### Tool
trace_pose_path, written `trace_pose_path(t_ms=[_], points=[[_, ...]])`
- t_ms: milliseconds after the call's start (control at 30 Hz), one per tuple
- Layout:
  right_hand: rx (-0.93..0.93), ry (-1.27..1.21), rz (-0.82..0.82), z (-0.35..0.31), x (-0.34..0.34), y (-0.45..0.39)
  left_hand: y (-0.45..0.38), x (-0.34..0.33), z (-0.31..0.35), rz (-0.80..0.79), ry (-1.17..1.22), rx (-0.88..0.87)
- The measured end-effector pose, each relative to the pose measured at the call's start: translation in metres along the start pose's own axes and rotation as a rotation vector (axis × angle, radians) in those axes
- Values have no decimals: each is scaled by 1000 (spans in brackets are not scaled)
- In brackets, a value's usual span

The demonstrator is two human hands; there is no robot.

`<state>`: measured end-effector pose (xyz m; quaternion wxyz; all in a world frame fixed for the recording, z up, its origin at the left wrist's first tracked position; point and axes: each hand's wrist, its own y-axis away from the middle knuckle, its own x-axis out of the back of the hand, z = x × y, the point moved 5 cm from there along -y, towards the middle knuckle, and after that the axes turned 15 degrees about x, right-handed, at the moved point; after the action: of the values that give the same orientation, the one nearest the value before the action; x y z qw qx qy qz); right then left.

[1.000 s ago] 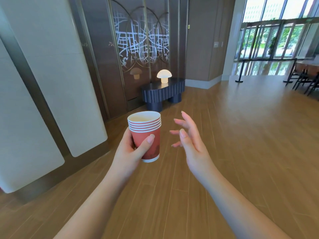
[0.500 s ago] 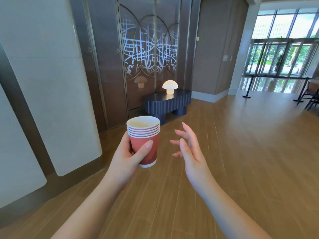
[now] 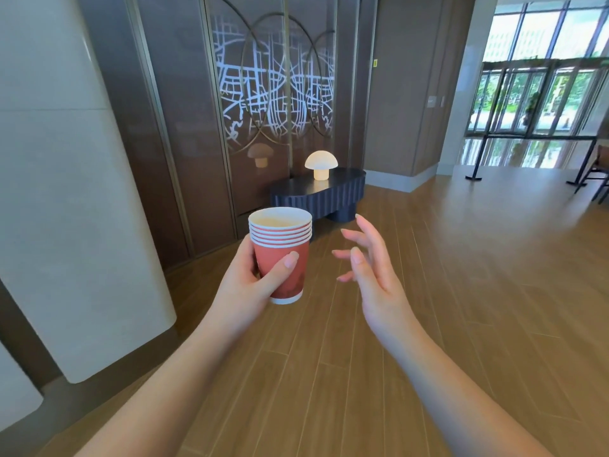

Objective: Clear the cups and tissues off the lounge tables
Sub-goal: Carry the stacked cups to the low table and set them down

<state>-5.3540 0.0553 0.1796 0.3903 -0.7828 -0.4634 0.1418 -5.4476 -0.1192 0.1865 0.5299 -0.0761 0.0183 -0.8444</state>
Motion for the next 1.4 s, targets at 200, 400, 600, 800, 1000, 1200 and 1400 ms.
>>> trace_pose_path(t_ms=[200, 400, 600, 800, 1000, 1200, 1400], points=[[0, -13, 9, 106, 41, -81, -128, -54, 5, -1, -10, -26], [13, -15, -36, 180, 72, -181, -239, -92, 17, 12, -22, -62], [39, -54, -22, 256, 75, -251, -341, -105, 5, 54, -25, -63], [45, -44, -30, 352, 51, -319, -458, -105, -29, 29, -7, -53], [-6, -69, 32, 442, 29, -404, -588, -107, -50, -2, -18, -54], [32, -79, 83, 513, 25, -477, -701, -113, -56, -41, 54, -63], [35, -51, 61, 605, 35, -549, -809, -135, -68, -30, 49, -49]])
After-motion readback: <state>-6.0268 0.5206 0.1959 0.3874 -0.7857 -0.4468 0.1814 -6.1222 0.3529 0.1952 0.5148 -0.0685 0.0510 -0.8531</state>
